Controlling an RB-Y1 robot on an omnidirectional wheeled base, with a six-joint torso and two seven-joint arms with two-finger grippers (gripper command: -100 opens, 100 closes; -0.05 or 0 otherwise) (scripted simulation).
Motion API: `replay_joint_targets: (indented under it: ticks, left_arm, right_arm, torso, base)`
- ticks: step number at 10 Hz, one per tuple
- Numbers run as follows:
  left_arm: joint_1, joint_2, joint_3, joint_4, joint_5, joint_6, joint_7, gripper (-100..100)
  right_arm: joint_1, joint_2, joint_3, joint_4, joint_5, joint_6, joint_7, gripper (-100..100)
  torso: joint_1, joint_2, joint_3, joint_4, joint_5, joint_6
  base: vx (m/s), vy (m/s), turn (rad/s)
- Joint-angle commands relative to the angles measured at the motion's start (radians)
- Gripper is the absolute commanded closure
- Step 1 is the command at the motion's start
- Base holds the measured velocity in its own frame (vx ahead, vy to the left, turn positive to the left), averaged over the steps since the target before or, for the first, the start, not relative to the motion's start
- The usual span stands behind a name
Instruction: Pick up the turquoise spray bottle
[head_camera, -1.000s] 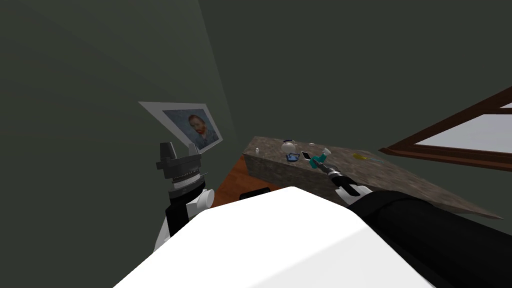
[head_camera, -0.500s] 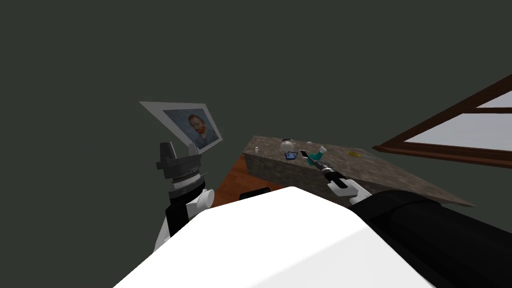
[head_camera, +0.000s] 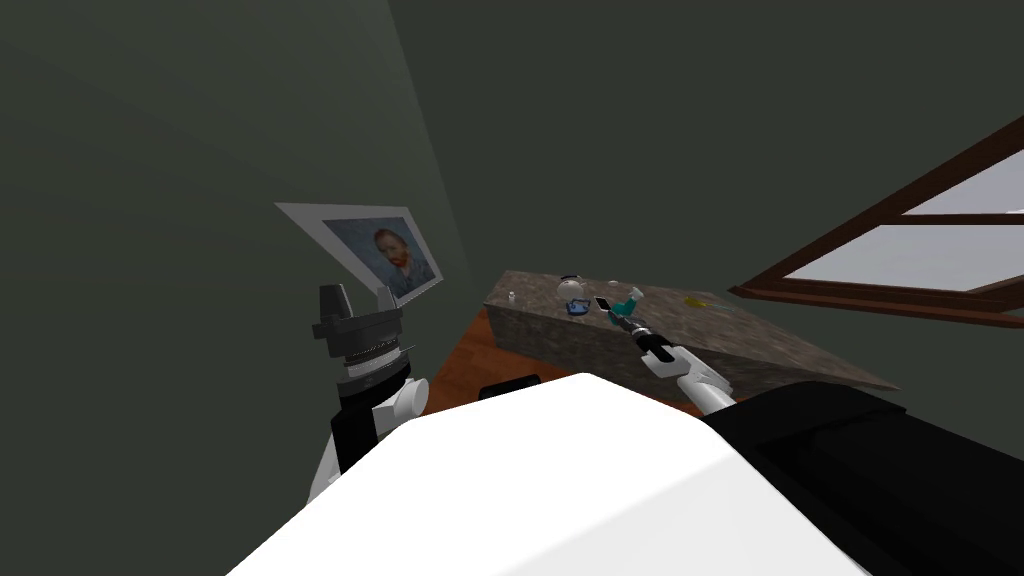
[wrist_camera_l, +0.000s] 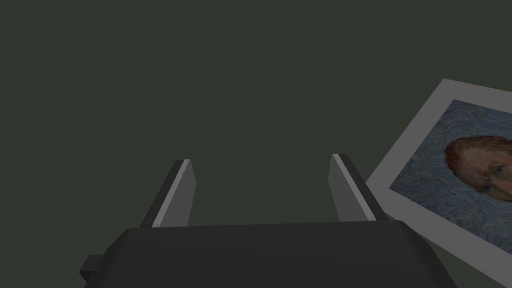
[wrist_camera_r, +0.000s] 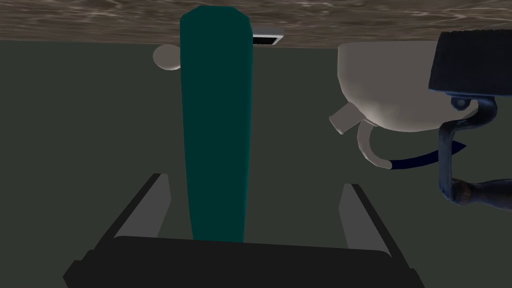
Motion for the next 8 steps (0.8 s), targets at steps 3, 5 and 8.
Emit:
replay_joint_targets:
  ticks: [3, 5, 8]
  left_arm:
    - [0.0, 0.0, 0.0, 0.0, 0.0, 0.0, 0.0, 0]
    - [0.0, 0.0, 0.0, 0.0, 0.0, 0.0, 0.0, 0]
    - [0.0, 0.0, 0.0, 0.0, 0.0, 0.0, 0.0, 0]
  right_arm:
    - [-0.094, -0.028, 0.044, 0.098, 0.004, -0.021, 0.007, -100]
    - [-0.138, -0.028, 0.044, 0.146, 0.004, -0.021, 0.007, -100]
    - [-0.227, -0.05, 0.082, 0.218, 0.008, -0.035, 0.012, -100]
  torso:
    - [-0.001, -0.002, -0.001, -0.001, 0.0, 0.0]
    - [0.0, 0.0, 0.0, 0.0, 0.0, 0.0]
    - [0.0, 0.0, 0.0, 0.0, 0.0, 0.0]
  base:
    - [-0.021, 0.007, -0.031]
    - [-0.039, 0.012, -0.017]
    - [-0.042, 0.012, -0.041]
